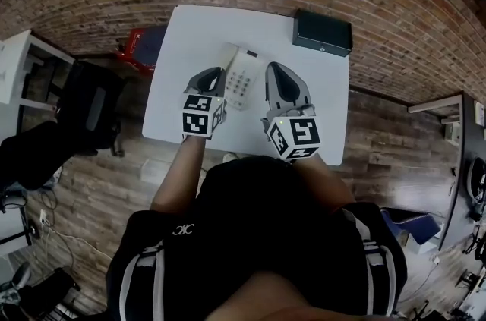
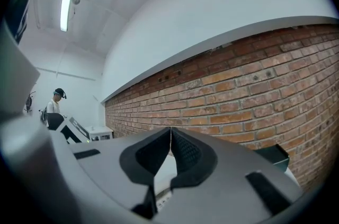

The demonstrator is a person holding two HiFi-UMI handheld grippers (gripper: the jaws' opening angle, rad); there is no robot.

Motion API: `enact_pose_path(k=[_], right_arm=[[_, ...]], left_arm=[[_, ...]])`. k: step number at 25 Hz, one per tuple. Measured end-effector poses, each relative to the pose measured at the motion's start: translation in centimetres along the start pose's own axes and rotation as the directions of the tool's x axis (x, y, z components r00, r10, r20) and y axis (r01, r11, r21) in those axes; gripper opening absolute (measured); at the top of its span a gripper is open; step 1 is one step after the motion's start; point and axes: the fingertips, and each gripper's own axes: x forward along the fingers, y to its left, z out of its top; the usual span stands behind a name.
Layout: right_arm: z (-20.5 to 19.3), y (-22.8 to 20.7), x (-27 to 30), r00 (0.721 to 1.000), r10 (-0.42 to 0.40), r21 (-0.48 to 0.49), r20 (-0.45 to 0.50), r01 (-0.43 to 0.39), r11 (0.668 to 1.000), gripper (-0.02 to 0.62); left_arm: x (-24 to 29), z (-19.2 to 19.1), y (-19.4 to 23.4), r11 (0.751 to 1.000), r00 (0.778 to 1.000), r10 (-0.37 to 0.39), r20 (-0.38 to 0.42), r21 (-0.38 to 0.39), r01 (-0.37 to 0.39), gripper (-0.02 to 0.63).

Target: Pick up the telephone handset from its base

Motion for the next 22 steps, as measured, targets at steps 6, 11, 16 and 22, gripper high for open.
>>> enact_pose_path(k=[6, 11, 16, 22], right_arm=[[-0.7, -2.1, 0.3, 0.999, -0.036, 0.005, -0.023, 0.036, 0.999, -0.002], [-1.4, -3.5, -0.1, 0.996, -0.081, 0.01, -0.047, 0.081, 0.997, -0.002], [-1.7, -5.6, -1.4, 0.987, -0.15, 0.003, -0.062, 0.151, 0.989, -0.002], [-2.2, -7.8, -3.0, 0.97, -0.228, 0.003, -0.079, 0.229, 0.973, 0.0]], left_arm=[[4.0, -3.3, 2.0, 0.999, 0.991, 0.002, -0.133, 0.049, 0.004, 0.135], [7.2, -6.0, 4.2, 0.999, 0.973, 0.008, -0.229, 0.045, 0.003, 0.18], [9.7, -8.4, 5.3, 0.998, 0.944, 0.02, -0.329, 0.064, 0.001, 0.216], [11.3, -9.9, 5.3, 0.998, 0.916, 0.007, -0.401, 0.062, 0.02, 0.216]])
